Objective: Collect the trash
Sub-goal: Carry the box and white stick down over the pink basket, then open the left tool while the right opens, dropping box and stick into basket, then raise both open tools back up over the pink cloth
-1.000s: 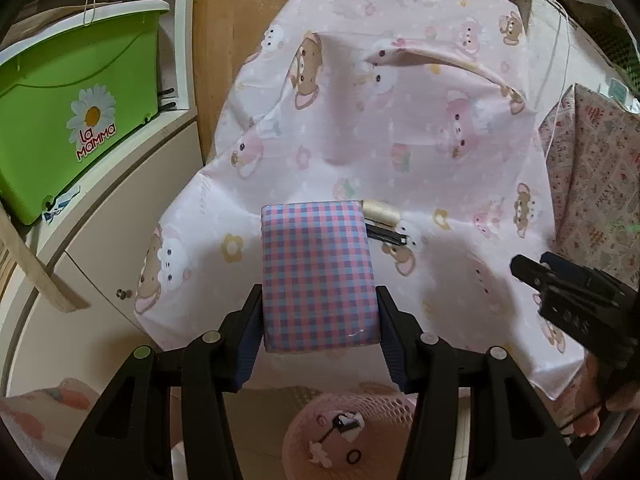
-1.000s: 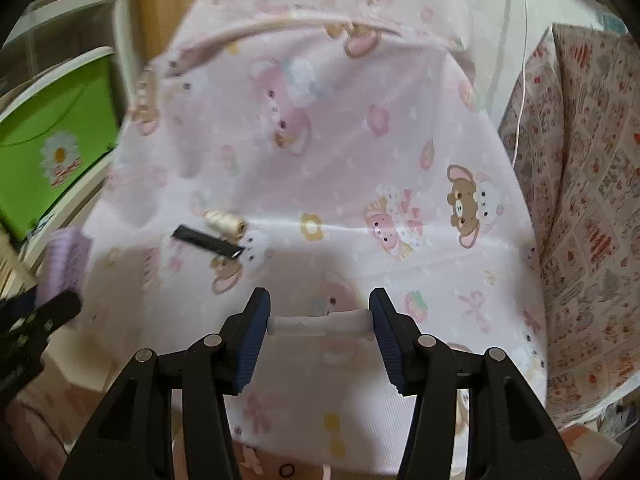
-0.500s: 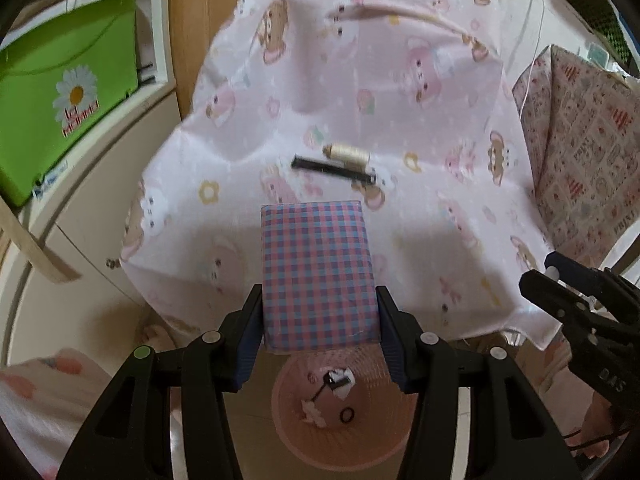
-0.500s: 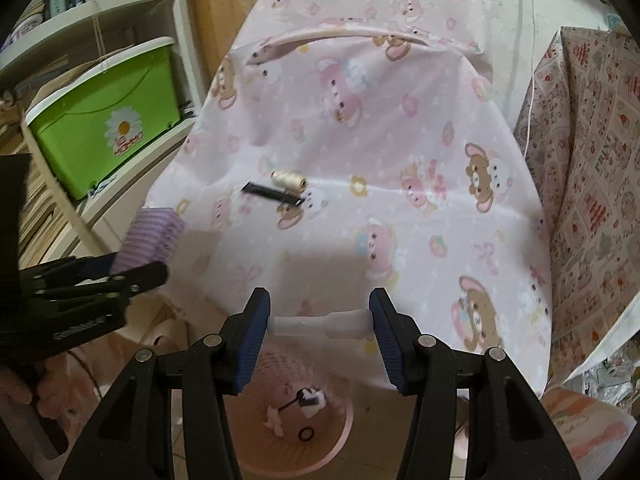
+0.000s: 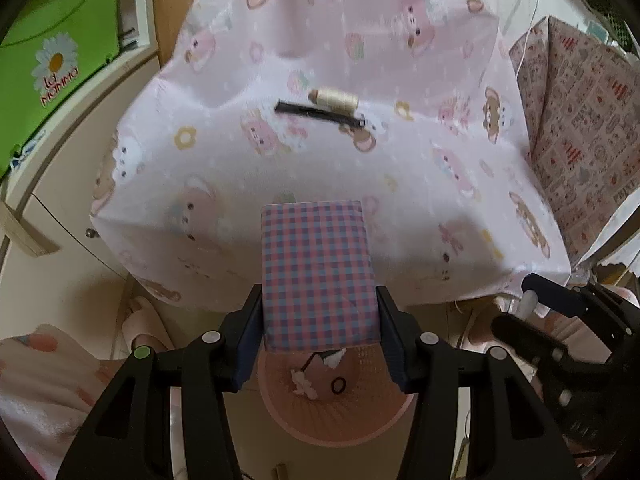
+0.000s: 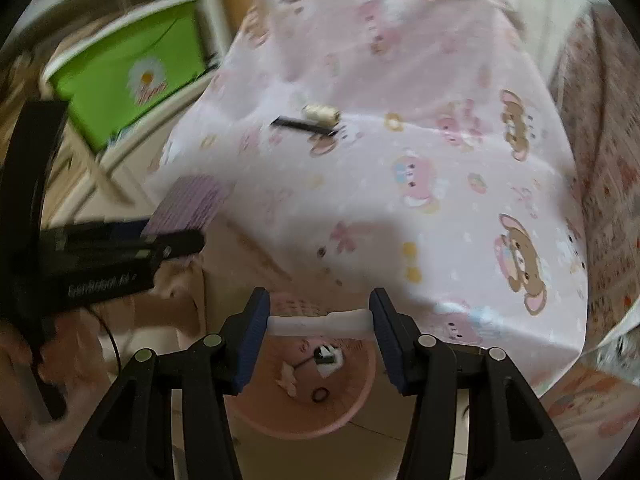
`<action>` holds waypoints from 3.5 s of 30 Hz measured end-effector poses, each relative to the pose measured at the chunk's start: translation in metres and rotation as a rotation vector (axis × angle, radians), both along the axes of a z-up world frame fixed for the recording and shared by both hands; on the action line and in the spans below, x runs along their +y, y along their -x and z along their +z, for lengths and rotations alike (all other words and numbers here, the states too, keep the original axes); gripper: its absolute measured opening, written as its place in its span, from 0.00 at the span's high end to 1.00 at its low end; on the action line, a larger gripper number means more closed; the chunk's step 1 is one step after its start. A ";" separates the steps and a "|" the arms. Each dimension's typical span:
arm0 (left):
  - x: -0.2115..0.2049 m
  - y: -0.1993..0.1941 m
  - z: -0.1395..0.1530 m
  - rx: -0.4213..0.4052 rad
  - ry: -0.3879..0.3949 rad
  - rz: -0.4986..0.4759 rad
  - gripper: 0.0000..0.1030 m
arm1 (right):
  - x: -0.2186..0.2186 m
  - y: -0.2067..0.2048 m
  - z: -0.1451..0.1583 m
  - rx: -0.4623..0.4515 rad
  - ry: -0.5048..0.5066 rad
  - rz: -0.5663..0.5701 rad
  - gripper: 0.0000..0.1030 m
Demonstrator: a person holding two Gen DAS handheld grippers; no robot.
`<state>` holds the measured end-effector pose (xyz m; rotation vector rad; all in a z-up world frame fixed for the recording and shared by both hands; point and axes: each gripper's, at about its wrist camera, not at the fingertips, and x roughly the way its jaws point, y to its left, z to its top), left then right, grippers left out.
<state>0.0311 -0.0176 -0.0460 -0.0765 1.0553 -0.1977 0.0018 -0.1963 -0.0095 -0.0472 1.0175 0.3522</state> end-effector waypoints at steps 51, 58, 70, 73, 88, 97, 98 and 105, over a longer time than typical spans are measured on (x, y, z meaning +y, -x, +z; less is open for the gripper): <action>-0.021 -0.015 -0.170 0.522 -0.130 0.017 0.45 | 0.027 -0.013 -0.179 0.514 0.185 0.056 0.47; -0.017 -0.017 -0.157 0.484 -0.115 0.033 0.33 | 0.032 -0.011 -0.178 0.499 0.197 0.065 0.37; -0.008 -0.012 -0.112 0.316 -0.114 0.052 0.29 | 0.028 -0.014 -0.147 0.392 0.192 0.032 0.29; -0.006 -0.011 -0.099 0.262 -0.122 0.058 0.29 | 0.024 -0.014 -0.135 0.355 0.192 0.017 0.28; 0.007 -0.003 -0.028 -0.004 -0.098 0.085 0.29 | -0.003 -0.008 -0.058 0.109 0.137 -0.074 0.28; 0.020 -0.017 0.018 -0.125 -0.082 0.106 0.09 | -0.019 -0.013 -0.010 -0.088 0.094 -0.132 0.26; 0.022 -0.020 0.021 -0.132 -0.080 0.111 0.09 | -0.022 -0.015 -0.006 -0.100 0.093 -0.132 0.26; 0.039 -0.058 0.044 -0.177 -0.162 0.151 0.06 | -0.046 -0.046 0.024 -0.175 0.099 -0.191 0.25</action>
